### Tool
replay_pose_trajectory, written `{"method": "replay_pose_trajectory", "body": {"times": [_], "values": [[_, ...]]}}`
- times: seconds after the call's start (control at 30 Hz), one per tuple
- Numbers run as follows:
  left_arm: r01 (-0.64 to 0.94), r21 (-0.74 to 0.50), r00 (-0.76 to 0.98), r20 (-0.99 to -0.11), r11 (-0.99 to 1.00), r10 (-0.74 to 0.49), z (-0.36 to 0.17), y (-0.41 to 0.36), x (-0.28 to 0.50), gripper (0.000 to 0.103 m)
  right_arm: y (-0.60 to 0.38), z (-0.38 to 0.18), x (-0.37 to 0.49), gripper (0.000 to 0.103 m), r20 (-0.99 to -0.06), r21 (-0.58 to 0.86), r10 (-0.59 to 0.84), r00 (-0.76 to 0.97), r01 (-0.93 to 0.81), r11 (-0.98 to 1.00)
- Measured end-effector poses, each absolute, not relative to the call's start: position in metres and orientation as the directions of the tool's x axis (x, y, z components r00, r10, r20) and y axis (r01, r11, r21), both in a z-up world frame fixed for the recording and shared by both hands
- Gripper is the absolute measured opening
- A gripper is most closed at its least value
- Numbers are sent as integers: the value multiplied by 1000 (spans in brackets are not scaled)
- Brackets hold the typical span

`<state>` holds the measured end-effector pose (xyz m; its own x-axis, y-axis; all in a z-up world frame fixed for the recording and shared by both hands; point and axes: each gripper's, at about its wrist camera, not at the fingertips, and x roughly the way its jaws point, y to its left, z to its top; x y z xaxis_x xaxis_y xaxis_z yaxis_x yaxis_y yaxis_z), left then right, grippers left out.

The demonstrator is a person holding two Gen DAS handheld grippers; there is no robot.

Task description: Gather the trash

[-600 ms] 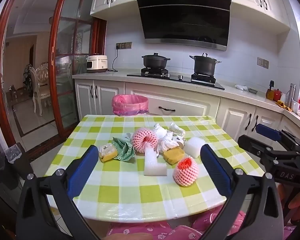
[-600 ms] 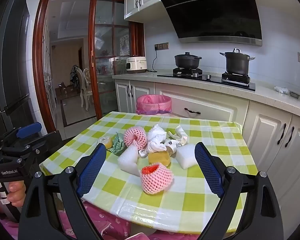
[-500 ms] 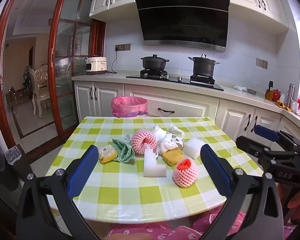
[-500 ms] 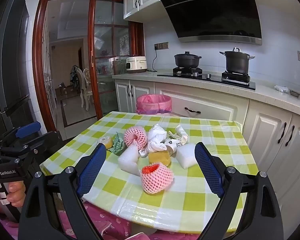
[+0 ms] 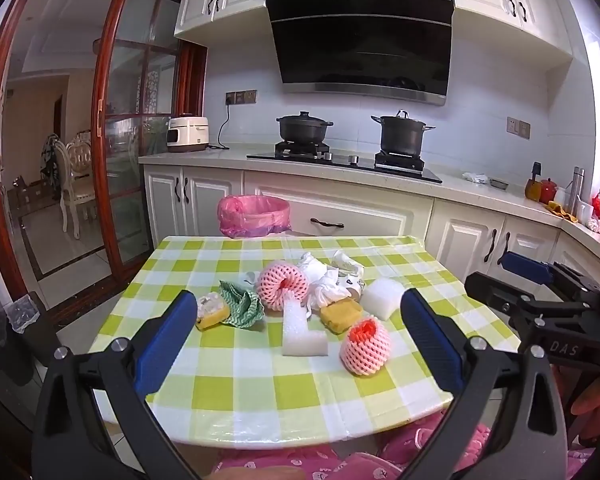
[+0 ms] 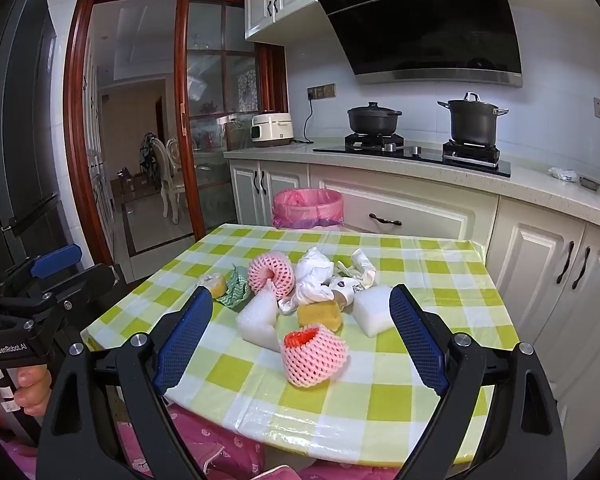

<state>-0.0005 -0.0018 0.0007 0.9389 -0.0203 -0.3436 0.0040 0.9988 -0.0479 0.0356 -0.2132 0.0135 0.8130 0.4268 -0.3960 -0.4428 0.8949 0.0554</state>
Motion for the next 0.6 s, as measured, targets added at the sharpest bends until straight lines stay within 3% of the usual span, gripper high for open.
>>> {"method": "replay_pose_trajectory", "body": {"times": [0.6], "values": [[-18, -53, 934, -357, 998, -2, -4, 0, 6, 99, -213, 9, 38, 85, -384, 61, 417, 824, -427, 902]]}}
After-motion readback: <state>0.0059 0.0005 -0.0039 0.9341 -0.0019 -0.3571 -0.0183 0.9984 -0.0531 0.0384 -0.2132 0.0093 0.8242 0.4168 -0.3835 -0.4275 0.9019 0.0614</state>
